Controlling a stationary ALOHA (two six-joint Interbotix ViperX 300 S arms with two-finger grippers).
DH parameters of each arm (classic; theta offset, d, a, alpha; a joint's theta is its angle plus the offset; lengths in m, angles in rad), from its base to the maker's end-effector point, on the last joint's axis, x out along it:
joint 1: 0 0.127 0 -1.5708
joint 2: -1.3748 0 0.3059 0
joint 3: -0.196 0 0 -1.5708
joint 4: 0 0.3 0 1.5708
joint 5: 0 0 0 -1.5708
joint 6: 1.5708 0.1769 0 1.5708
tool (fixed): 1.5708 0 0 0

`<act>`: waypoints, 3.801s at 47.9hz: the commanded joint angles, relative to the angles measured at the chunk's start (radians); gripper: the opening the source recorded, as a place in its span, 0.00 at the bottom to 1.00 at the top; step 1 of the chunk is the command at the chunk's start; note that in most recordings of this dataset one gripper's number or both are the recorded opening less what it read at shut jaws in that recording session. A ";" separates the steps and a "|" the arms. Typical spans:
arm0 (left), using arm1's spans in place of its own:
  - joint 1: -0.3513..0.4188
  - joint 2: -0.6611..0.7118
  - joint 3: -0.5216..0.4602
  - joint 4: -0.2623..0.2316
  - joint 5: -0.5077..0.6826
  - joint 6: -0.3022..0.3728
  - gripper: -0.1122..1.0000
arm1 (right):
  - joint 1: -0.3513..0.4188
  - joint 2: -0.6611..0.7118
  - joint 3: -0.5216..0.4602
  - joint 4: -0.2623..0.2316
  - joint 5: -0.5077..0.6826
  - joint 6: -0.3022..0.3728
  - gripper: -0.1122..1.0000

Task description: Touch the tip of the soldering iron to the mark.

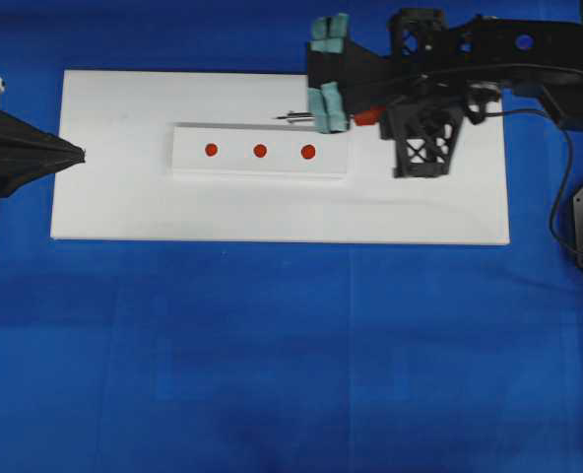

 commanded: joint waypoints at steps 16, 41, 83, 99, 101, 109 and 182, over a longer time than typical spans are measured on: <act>0.000 0.003 -0.014 0.002 -0.018 -0.002 0.10 | -0.005 -0.084 0.051 0.002 -0.002 0.006 0.16; 0.002 0.003 -0.012 0.003 -0.018 -0.002 0.10 | -0.008 -0.028 0.064 0.003 -0.006 0.005 0.16; -0.002 0.003 -0.012 0.002 -0.017 -0.002 0.10 | -0.031 0.091 0.164 0.015 -0.161 0.003 0.16; -0.002 0.003 -0.012 0.002 -0.017 -0.002 0.10 | -0.035 0.103 0.166 0.017 -0.160 0.002 0.16; -0.002 0.003 -0.012 0.003 -0.017 -0.002 0.10 | -0.034 0.103 0.166 0.017 -0.161 0.002 0.16; -0.002 0.005 -0.012 0.002 -0.017 -0.002 0.10 | -0.035 0.103 0.166 0.017 -0.160 0.002 0.16; -0.002 0.003 -0.012 0.002 -0.018 -0.002 0.10 | -0.035 0.110 0.166 0.028 -0.164 -0.002 0.16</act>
